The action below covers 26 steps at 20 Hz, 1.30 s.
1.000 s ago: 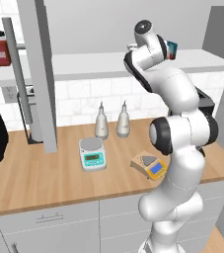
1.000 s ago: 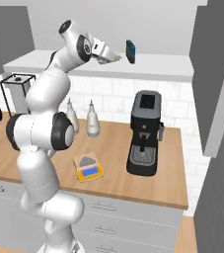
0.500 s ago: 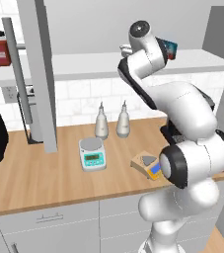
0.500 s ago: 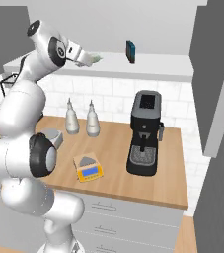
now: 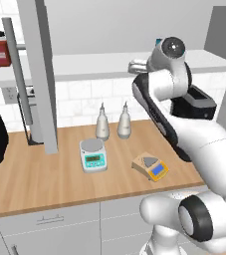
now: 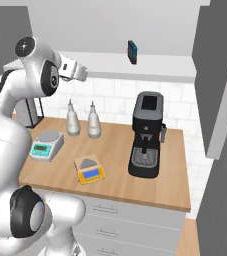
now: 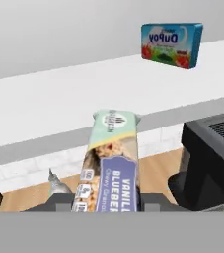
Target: Pick the bar and place it on the digital scale for weighing, and close the cabinet.
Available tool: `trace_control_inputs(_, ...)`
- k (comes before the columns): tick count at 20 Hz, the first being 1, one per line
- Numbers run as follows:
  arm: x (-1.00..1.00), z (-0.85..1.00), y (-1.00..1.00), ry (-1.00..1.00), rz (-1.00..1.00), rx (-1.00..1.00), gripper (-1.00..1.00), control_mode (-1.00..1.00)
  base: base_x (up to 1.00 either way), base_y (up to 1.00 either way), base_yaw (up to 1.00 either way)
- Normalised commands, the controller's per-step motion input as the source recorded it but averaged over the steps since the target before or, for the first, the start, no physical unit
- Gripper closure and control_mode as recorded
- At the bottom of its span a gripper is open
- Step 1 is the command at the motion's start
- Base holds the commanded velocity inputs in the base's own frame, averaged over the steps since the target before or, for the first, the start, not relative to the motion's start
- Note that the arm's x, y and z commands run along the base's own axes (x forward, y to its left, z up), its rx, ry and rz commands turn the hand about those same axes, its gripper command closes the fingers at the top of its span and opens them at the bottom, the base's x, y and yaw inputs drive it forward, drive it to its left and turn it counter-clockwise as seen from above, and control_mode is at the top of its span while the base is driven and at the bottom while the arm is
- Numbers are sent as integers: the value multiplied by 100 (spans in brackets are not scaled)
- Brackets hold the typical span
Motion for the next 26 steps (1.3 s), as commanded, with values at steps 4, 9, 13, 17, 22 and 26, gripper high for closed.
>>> trace_control_inputs(4,-98,-33,-18,-3,48,0,100,-100,0,0,0)
trace_control_inputs(9,-29,-93,-42,-19,53,-2,100,-100,0,0,0)
trace_control_inputs(13,0,-82,-42,-8,60,0,100,-100,0,0,0)
trace_control_inputs(17,3,-80,-23,-9,61,0,100,-100,0,0,0)
trace_control_inputs(22,32,-78,-4,-2,30,-8,100,-100,0,0,0)
trace_control_inputs(26,34,-75,20,6,5,-25,100,-100,0,0,0)
